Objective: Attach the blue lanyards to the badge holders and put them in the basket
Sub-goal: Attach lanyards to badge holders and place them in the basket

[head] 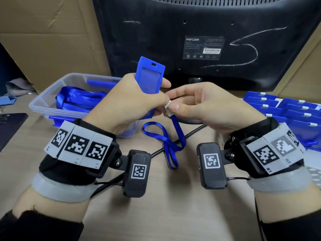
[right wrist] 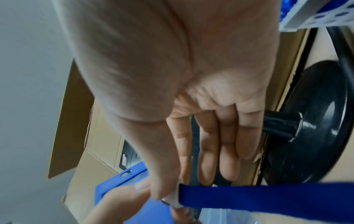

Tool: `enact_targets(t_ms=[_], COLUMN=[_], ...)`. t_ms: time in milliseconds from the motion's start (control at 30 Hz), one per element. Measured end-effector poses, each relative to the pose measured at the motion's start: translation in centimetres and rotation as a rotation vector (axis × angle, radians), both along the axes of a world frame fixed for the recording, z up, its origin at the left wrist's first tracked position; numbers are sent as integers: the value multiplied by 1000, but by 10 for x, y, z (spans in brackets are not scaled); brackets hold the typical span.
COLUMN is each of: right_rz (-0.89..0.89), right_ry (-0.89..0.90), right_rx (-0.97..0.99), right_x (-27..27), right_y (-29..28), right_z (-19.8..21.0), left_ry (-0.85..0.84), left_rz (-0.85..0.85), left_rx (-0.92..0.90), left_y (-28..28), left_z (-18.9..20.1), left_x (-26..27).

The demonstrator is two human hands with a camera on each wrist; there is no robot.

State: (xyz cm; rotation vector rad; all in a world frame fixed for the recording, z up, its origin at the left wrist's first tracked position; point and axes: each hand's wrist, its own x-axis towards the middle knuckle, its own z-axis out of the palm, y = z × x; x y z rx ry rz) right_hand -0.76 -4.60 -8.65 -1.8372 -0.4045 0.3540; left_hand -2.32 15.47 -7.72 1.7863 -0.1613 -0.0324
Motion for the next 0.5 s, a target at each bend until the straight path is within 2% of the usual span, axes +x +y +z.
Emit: enact_targets(t_ms=[200,500], right_rz=[72,2], right_ry=[77,118], right_rx=[54,167], right_x=[-2,0], right_y=[-1,-4], right_z=[2,2], left_ry=[-40,-57], left_rz=[-60,-46], left_rx=[28,-21], left_y=[7,8], left_z=[6,8], left_x=[-3,-4])
